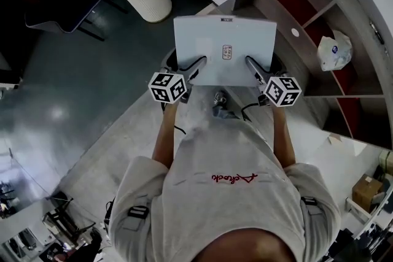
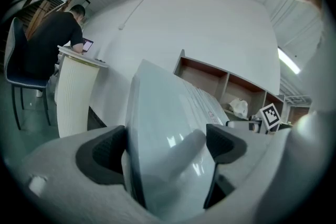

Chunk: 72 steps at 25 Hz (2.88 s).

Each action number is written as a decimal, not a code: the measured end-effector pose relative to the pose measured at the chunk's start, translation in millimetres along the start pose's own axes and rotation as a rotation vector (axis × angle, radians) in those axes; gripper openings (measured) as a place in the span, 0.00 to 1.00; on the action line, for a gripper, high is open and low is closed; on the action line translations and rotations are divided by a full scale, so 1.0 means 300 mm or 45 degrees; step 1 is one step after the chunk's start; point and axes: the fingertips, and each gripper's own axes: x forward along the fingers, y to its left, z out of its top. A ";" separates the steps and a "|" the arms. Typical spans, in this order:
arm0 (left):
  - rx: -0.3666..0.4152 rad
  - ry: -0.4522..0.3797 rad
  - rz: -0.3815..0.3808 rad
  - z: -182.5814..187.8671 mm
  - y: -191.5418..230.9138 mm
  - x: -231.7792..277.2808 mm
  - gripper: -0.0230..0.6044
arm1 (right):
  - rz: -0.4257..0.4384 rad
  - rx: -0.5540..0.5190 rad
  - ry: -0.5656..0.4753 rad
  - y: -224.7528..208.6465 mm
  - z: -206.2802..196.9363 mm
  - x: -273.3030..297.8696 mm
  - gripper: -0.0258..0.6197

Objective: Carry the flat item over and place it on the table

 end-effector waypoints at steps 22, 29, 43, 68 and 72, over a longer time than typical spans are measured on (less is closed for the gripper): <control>-0.102 0.188 -0.011 -0.036 0.228 0.319 0.82 | -0.086 0.136 0.147 -0.216 -0.036 0.297 0.72; -0.139 0.267 -0.035 -0.097 0.277 0.384 0.82 | -0.137 0.191 0.199 -0.269 -0.103 0.339 0.72; -0.257 0.452 -0.033 -0.338 0.421 0.549 0.82 | -0.213 0.305 0.371 -0.431 -0.324 0.472 0.72; -0.374 0.650 0.018 -0.503 0.497 0.683 0.80 | -0.230 0.500 0.489 -0.595 -0.524 0.555 0.74; -0.372 0.641 0.015 -0.501 0.495 0.683 0.80 | -0.218 0.501 0.474 -0.594 -0.527 0.554 0.74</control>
